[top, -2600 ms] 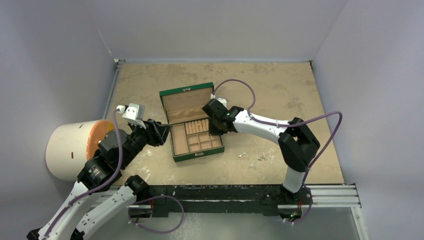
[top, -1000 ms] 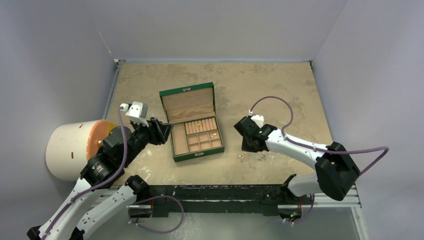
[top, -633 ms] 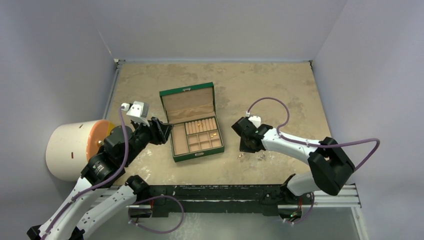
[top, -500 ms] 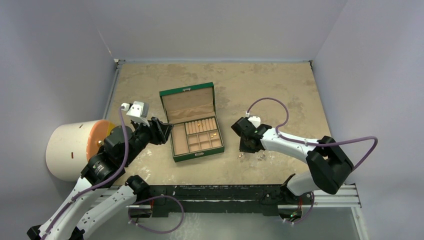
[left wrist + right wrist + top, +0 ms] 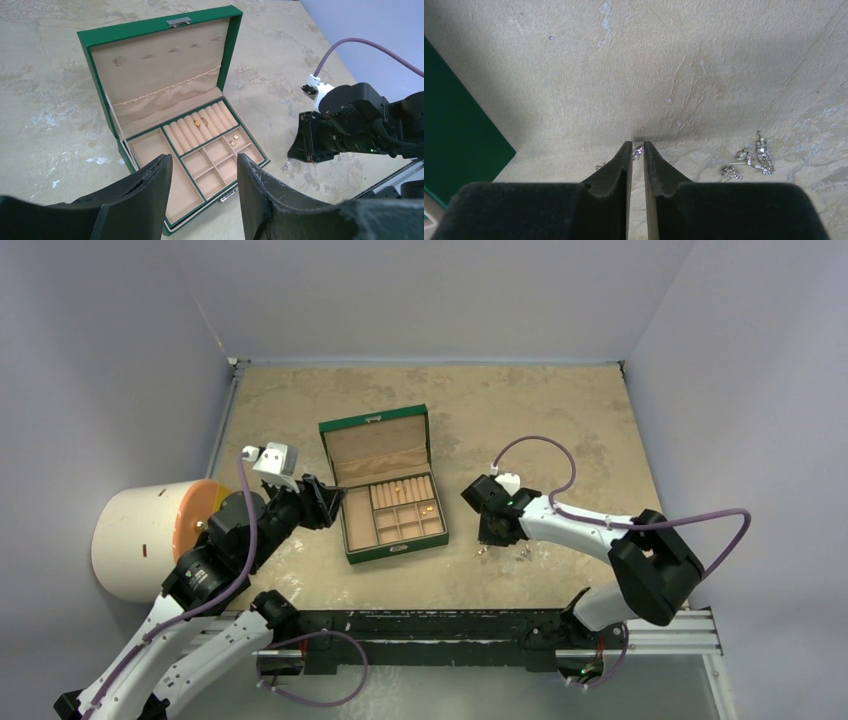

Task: Organize the mixed jewelry

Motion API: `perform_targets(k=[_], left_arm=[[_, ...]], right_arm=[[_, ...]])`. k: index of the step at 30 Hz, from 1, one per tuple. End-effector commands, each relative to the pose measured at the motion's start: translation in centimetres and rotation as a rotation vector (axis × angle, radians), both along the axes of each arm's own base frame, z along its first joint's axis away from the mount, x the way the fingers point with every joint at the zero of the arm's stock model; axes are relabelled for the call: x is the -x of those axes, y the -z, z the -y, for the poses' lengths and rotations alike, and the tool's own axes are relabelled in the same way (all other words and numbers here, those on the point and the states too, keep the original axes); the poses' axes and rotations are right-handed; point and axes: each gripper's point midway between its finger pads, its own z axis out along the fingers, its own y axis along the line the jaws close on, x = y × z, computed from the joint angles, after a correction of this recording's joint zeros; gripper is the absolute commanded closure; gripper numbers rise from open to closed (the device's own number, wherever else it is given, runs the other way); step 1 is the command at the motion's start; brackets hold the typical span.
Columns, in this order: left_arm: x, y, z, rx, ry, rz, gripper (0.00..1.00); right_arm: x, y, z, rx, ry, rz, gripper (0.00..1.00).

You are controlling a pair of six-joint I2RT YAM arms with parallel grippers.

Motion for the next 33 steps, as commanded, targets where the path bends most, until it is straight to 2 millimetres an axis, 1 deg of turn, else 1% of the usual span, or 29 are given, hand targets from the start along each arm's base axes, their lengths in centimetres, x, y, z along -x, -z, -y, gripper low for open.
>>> perform_targets(k=[1, 10, 13, 16, 20, 26, 33], left_arm=[[-0.4, -0.6, -0.2, -0.005, -0.012, 0.033, 0.50], [-0.4, -0.6, -0.2, -0.006, -0.011, 0.034, 0.50], [-0.4, -0.6, -0.2, -0.005, -0.011, 0.035, 0.50], [-0.4, -0.6, -0.2, -0.005, -0.011, 0.034, 0.50], [-0.4, -0.6, -0.2, -0.005, -0.011, 0.034, 0.50], [-0.4, -0.7, -0.2, -0.004, -0.010, 0.036, 0.50], [-0.3, -0.8, -0.2, -0.001, -0.008, 0.041, 0.50]], right_arm=[[-0.1, 0.1, 0.5, 0.018, 0.015, 0.003, 0.84], [0.0, 0.3, 0.6, 0.021, 0.019, -0.002, 0.90], [0.0, 0.2, 0.6, 0.021, 0.021, 0.000, 0.94], [0.0, 0.1, 0.6, 0.019, 0.021, 0.000, 1.00], [-0.2, -0.4, 0.4, 0.012, 0.021, 0.013, 1.00], [-1.2, -2.6, 0.0, -0.013, 0.011, 0.071, 1.00], [-2.2, -6.3, -2.0, -0.118, -0.045, 0.141, 1.00]])
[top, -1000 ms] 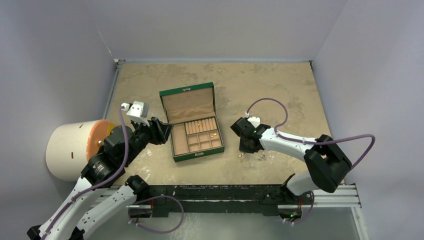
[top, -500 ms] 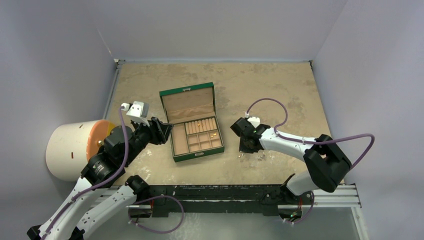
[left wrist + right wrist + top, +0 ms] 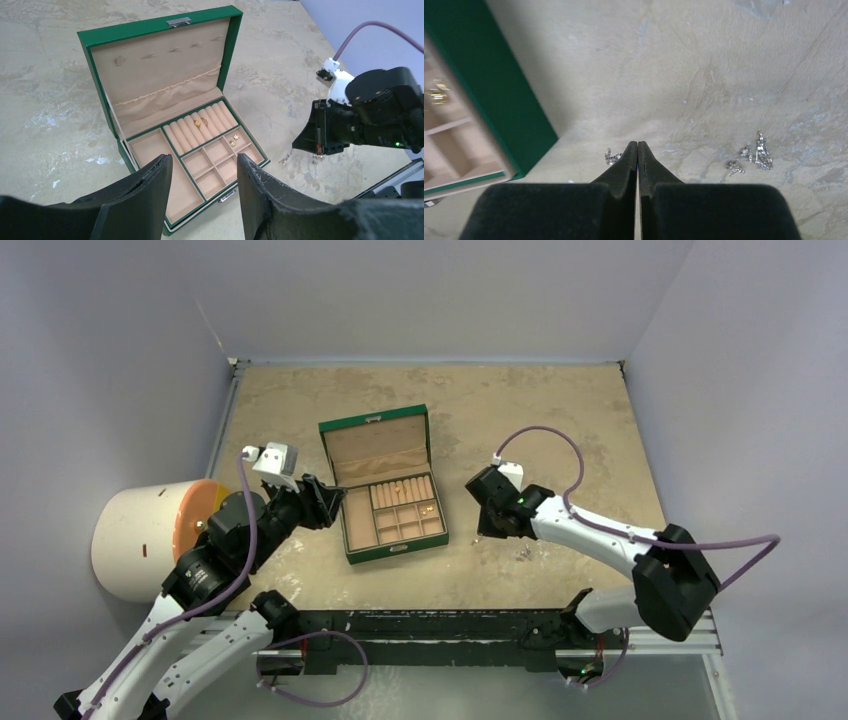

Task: Organize the mixed jewelry

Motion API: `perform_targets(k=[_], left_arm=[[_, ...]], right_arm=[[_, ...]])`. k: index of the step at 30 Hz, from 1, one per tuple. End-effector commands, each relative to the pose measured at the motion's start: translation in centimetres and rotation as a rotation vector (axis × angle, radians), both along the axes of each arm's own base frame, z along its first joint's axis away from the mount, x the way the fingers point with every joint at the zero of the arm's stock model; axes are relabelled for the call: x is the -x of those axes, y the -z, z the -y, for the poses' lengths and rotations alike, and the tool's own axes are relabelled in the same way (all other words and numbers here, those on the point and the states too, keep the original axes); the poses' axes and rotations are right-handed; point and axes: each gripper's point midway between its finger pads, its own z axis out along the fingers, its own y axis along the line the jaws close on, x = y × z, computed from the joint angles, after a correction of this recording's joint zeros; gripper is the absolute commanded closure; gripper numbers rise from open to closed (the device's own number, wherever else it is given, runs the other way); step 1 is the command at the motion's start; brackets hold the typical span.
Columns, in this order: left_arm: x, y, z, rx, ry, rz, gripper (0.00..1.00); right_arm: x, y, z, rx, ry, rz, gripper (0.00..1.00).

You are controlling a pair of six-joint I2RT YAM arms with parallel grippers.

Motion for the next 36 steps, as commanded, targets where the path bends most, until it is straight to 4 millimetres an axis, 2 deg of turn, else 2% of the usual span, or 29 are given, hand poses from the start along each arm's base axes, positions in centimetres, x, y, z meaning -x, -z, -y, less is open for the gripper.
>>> perform_targets(k=[1, 10, 19, 27, 36], left_arm=[[-0.3, -0.8, -0.2, -0.002, -0.008, 0.041, 0.50], [-0.1, -1.0, -0.3, 0.005, -0.005, 0.049, 0.50], [0.1, -1.3, -0.5, 0.014, -0.006, 0.060, 0.50], [0.2, -1.4, -0.6, 0.015, -0.005, 0.063, 0.50], [0.2, -1.4, -0.5, 0.015, -0.004, 0.063, 0.50]], right_arm=[[-1.7, -3.9, -1.7, -0.077, -0.040, 0.087, 1.00], [-3.3, -8.8, -5.5, -0.158, -0.195, 0.204, 1.00], [-5.0, -11.5, -9.4, -0.200, -0.269, 0.266, 1.00], [-6.3, -12.2, -14.0, -0.224, -0.345, 0.287, 1.00], [-6.2, -11.2, -18.3, -0.253, -0.438, 0.271, 1.00]])
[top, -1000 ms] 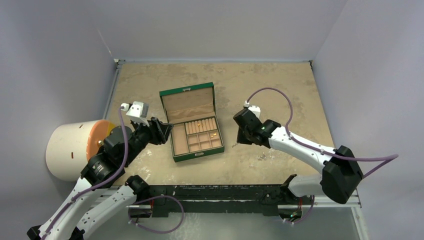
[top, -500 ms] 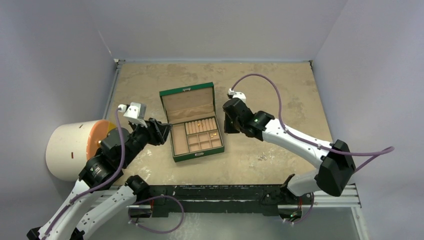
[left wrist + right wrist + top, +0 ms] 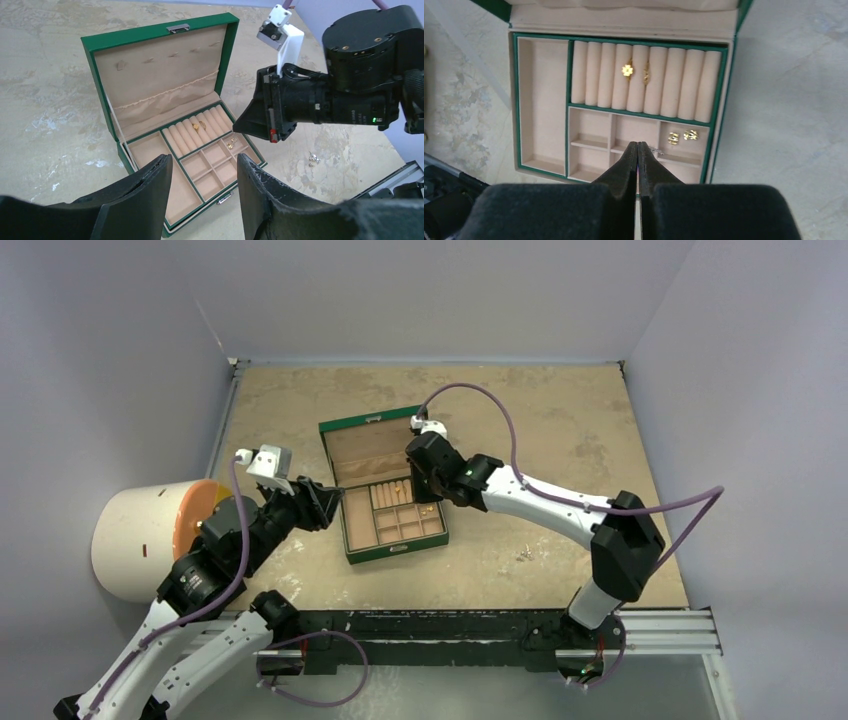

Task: Organize the mixed jewelry

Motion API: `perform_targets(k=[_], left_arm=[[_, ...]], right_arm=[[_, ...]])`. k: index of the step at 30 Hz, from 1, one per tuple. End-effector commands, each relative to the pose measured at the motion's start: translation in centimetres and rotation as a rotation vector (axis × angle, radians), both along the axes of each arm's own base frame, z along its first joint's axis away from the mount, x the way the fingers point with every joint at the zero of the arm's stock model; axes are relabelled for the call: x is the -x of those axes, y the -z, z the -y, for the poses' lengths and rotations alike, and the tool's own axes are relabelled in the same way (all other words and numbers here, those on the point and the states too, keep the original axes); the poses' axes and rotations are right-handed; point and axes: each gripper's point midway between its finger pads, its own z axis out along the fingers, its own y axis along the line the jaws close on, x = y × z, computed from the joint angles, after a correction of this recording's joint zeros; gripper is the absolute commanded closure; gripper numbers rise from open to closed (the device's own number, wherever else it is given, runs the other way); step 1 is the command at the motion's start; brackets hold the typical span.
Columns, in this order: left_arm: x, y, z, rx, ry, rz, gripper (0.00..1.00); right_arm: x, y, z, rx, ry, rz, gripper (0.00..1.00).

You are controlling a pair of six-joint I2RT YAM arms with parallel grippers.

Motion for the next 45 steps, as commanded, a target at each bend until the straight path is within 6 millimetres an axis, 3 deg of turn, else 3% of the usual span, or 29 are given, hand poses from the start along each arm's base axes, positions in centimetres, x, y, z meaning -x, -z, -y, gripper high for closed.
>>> perform_targets(k=[1, 7, 19, 31, 34, 38, 45], left_arm=[[-0.3, -0.7, -0.2, -0.004, -0.005, 0.038, 0.50], [-0.2, -0.8, -0.2, -0.003, -0.004, 0.039, 0.50], [-0.3, -0.6, -0.2, -0.008, -0.005, 0.036, 0.50], [-0.3, -0.6, -0.2, -0.008, -0.005, 0.035, 0.50], [-0.3, -0.6, -0.2, -0.008, -0.006, 0.036, 0.50], [-0.3, -0.6, -0.2, -0.008, -0.006, 0.036, 0.50], [-0.4, -0.6, -0.2, -0.011, -0.009, 0.033, 0.50]], right_arm=[[-0.4, -2.2, -2.9, -0.068, -0.068, 0.052, 1.00], [0.1, -1.4, -4.0, -0.067, -0.103, 0.037, 1.00], [0.6, 2.6, -2.6, 0.036, -0.088, 0.000, 1.00], [1.2, 5.6, -3.3, 0.097, -0.135, -0.041, 1.00], [1.3, 5.7, -3.4, 0.101, -0.137, -0.042, 1.00], [1.4, 5.2, -3.5, 0.094, -0.137, -0.031, 0.84], [1.4, 3.0, -3.7, 0.063, -0.123, 0.008, 0.73]])
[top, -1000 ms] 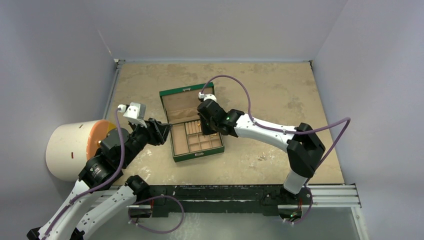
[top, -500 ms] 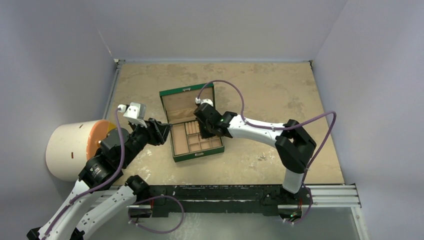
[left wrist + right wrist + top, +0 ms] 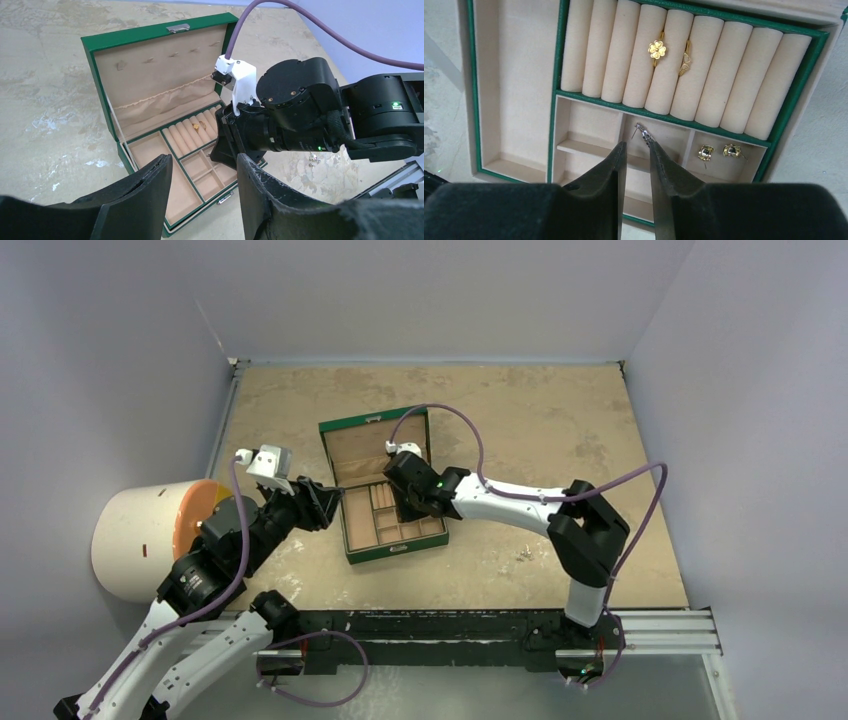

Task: Organize the mixed jewelry

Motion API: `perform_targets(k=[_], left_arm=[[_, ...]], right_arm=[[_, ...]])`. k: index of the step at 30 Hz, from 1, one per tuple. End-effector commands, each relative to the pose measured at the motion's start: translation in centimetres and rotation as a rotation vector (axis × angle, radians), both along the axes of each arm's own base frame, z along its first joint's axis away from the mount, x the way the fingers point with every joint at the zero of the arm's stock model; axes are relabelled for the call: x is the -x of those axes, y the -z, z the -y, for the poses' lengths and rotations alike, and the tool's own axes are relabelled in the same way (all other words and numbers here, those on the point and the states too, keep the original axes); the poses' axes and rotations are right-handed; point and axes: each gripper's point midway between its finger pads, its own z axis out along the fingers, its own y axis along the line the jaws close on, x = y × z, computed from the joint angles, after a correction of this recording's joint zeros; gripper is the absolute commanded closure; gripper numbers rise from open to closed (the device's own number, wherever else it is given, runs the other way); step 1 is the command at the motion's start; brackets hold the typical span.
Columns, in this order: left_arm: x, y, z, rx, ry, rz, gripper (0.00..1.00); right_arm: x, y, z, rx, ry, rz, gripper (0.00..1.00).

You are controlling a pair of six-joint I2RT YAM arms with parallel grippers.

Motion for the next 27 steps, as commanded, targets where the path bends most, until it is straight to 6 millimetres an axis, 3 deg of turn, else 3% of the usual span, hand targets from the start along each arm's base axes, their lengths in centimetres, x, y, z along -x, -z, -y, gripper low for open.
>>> perform_targets(k=[1, 6, 12, 18, 27], left_arm=[[-0.4, -0.5, -0.2, -0.012, -0.008, 0.032, 0.50], [-0.5, -0.5, -0.2, -0.013, -0.010, 0.029, 0.50], [-0.5, -0.4, -0.1, -0.017, -0.009, 0.025, 0.50], [-0.6, -0.3, -0.1, -0.017, -0.013, 0.024, 0.50], [-0.7, -0.2, -0.1, -0.022, -0.014, 0.018, 0.50]], right_arm=[[-0.6, -3.9, 0.0, -0.050, 0.024, 0.081, 0.73], [-0.5, -5.8, 1.9, -0.065, 0.101, 0.119, 0.71], [0.4, -7.2, 6.1, -0.040, 0.213, 0.154, 0.69], [1.5, -6.6, 11.8, 0.044, 0.351, 0.186, 0.69], [4.2, -3.2, 19.5, 0.121, 0.571, 0.087, 0.69]])
